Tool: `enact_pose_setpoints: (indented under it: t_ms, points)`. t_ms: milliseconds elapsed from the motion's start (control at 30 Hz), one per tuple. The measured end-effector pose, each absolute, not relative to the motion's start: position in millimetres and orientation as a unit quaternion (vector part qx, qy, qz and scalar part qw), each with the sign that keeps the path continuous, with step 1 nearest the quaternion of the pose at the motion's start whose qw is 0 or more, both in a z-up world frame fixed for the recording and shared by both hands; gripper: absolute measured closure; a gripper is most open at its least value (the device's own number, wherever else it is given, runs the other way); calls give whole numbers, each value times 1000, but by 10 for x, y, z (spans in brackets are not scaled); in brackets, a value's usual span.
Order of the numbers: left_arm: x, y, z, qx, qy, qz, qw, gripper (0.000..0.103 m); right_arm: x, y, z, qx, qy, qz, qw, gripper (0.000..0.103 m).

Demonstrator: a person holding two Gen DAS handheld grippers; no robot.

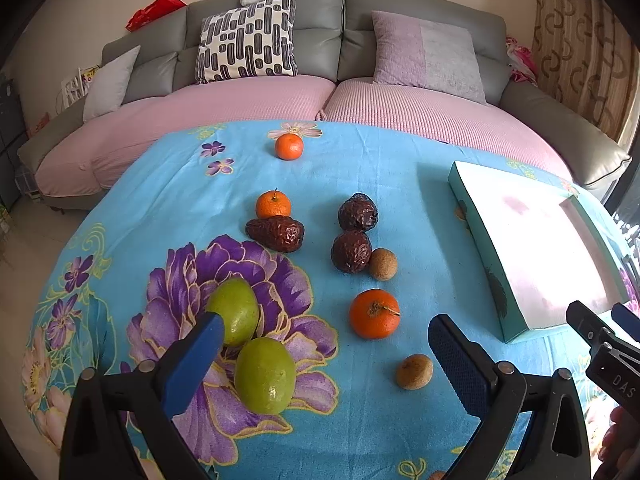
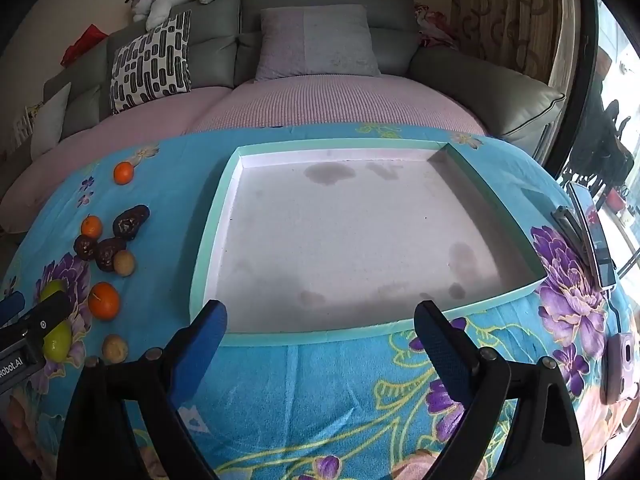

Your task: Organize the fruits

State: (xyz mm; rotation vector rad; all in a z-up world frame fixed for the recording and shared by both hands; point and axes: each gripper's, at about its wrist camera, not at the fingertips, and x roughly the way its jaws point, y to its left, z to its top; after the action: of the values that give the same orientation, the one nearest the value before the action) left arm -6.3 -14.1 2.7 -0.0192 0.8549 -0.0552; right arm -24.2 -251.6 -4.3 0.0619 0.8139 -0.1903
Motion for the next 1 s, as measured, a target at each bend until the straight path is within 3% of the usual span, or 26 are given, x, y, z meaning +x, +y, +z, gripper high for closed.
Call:
enact_pose_setpoints:
  t_ms: [1000]
  points:
    - [-50,-135,9,-6,421,-24,907,0,-229,-2532,-52,33,402,-90,911,8]
